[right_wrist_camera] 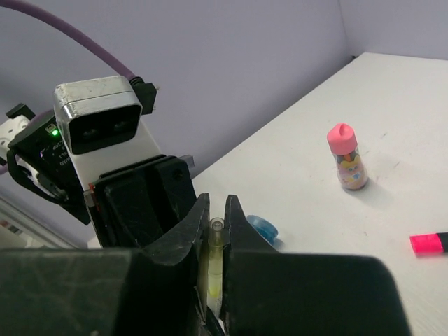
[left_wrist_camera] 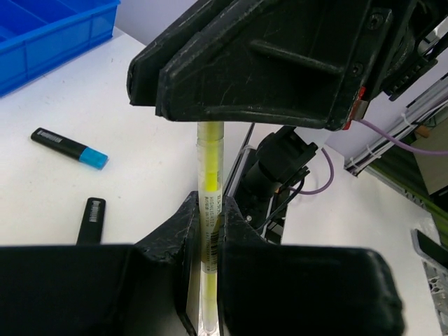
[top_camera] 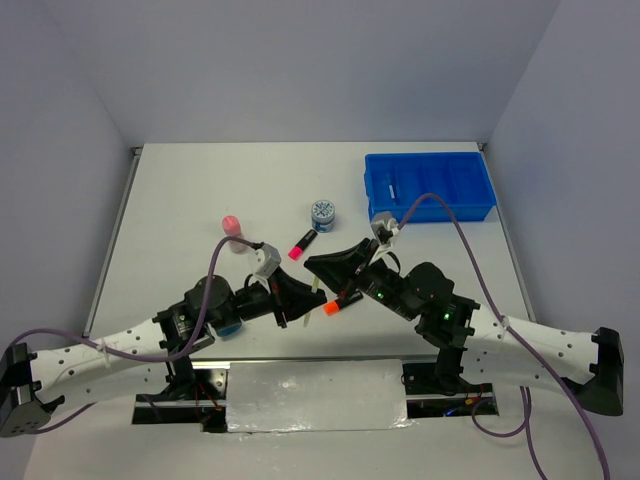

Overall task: Sort the stationery into containers
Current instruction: Close the pen cap on the pen.

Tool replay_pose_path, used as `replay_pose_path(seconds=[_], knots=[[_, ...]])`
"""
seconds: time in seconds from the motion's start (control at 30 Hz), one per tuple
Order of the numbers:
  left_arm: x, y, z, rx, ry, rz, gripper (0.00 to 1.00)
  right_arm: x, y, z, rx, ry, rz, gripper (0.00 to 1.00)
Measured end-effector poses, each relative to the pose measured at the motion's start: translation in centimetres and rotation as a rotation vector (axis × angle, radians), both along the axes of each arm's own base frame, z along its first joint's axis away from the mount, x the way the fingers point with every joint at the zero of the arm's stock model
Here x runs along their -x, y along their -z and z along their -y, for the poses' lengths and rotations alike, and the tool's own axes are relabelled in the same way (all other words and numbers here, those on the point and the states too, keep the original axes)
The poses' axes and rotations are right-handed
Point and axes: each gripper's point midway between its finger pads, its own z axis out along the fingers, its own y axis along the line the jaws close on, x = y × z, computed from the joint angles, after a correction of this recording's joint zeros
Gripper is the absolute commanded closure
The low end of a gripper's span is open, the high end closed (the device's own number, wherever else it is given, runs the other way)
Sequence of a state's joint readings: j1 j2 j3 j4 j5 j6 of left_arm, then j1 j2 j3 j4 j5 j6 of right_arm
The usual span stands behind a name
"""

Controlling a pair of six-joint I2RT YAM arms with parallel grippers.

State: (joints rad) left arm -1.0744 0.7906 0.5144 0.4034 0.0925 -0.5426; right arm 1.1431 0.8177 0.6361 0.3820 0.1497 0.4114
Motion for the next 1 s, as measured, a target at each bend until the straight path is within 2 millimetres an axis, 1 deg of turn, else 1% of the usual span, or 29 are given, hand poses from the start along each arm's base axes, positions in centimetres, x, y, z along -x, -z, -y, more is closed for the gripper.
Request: replay_pose_path(seconds=[0.2, 0.43, 0.63, 0.87, 0.9, 0.97, 1.0], knots=[[-0.2, -0.4, -0.2, -0.021, -0.012, 0.023, 1.0, 0.1, -0.4, -0.1, -0.028, -0.01, -0.005, 1.0], [-0.8, -1.1, -1.0, -0.113, -0.046, 0.074, 1.0, -0.4, -0.4, -0.8, -0.116, -0.011, -0.012, 1.0], [-1.5, -0.5, -2.0, -0.221, -0.081, 0.091, 1.0, -0.9, 0.3, -1.5, -0.185, -0.013, -0.032, 1.0], [-2.4, 0.2, -2.7, -0.303, -0.114, 0.098, 1.0, -1.8, 0.9, -1.9, -0.201, 0.018, -0.044, 1.0], [-2.4, 0.3, -2.7, -0.306, -0.116, 0.097, 1.0, -1.8, 1.0, -1.9, -0.201, 0.021, -0.046, 0.99], [-2.5, 0.4, -2.7, -0.309, -0.119, 0.095, 1.0, -1.9, 1.1, -1.9, -0.197, 0.028, -0.05, 0.91], [-2.6, 0.4, -2.7, -0.31, -0.119, 0.094, 1.0, -2.0, 1.1, -1.8, -0.193, 0.033, -0.051, 0.8]])
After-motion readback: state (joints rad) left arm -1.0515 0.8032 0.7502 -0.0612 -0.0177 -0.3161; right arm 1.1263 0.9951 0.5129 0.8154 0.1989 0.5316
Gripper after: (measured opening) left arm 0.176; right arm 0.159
